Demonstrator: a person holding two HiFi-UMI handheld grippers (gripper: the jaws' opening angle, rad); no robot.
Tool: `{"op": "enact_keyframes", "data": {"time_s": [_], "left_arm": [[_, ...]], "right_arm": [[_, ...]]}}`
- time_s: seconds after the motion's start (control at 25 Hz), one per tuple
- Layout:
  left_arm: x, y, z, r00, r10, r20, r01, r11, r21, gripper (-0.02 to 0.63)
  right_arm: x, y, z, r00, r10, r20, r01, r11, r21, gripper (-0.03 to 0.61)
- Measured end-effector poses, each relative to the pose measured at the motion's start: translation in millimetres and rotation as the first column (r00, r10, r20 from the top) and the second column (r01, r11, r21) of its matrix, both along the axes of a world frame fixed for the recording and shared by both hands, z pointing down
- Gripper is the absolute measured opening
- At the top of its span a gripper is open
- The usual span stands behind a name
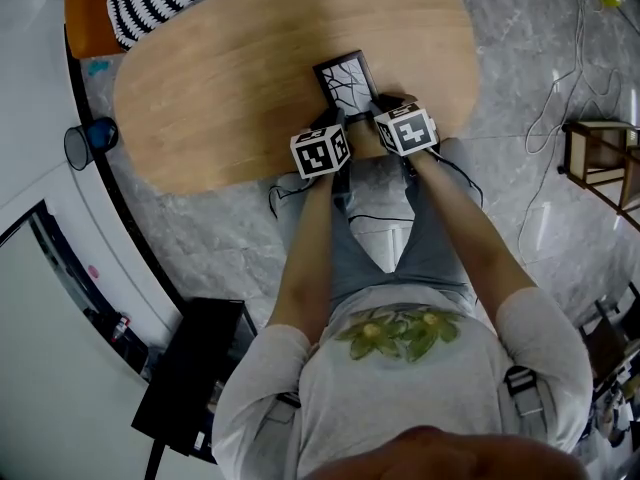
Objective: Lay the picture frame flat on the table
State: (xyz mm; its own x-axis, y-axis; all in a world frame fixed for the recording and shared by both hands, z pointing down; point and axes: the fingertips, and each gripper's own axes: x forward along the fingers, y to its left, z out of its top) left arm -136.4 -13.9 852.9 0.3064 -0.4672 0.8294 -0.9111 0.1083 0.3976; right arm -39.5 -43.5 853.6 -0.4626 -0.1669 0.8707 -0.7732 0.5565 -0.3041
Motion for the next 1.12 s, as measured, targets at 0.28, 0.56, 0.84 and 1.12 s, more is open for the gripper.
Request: {"op": "enact_keyframes", "data": {"time_s": [0.28, 0.56, 0.84, 1.12], "left_arm": [[-1, -2, 2, 1.0, -0.004, -0.018, 0.004, 1.0, -0.013, 0.1], [-1, -4, 0, 0.998, 0.044, 0.037, -0.044, 0.999, -0.018, 0.167], [-5, -10, -19, 0.996, 0.043, 0.078, -0.044, 0.999, 0.016, 0.255], [-10, -12, -58, 0.997, 0.035, 0.067, -0.037, 0.999, 0.025, 0.253]], "right_arm": [[-1, -1, 0, 1.0, 0.012, 0.025, -0.012, 1.0, -0.02, 0.094], [-5, 0, -2, 0.999, -0.007, 0.044, 0.008, 1.0, -0.018, 0.182], [-9, -5, -26, 0.997, 0.002, 0.078, -0.004, 1.0, 0.031, 0.207], [-9, -6, -64, 0.995, 0.018, 0.1, -0.022, 0.999, 0.032, 0.187]]}}
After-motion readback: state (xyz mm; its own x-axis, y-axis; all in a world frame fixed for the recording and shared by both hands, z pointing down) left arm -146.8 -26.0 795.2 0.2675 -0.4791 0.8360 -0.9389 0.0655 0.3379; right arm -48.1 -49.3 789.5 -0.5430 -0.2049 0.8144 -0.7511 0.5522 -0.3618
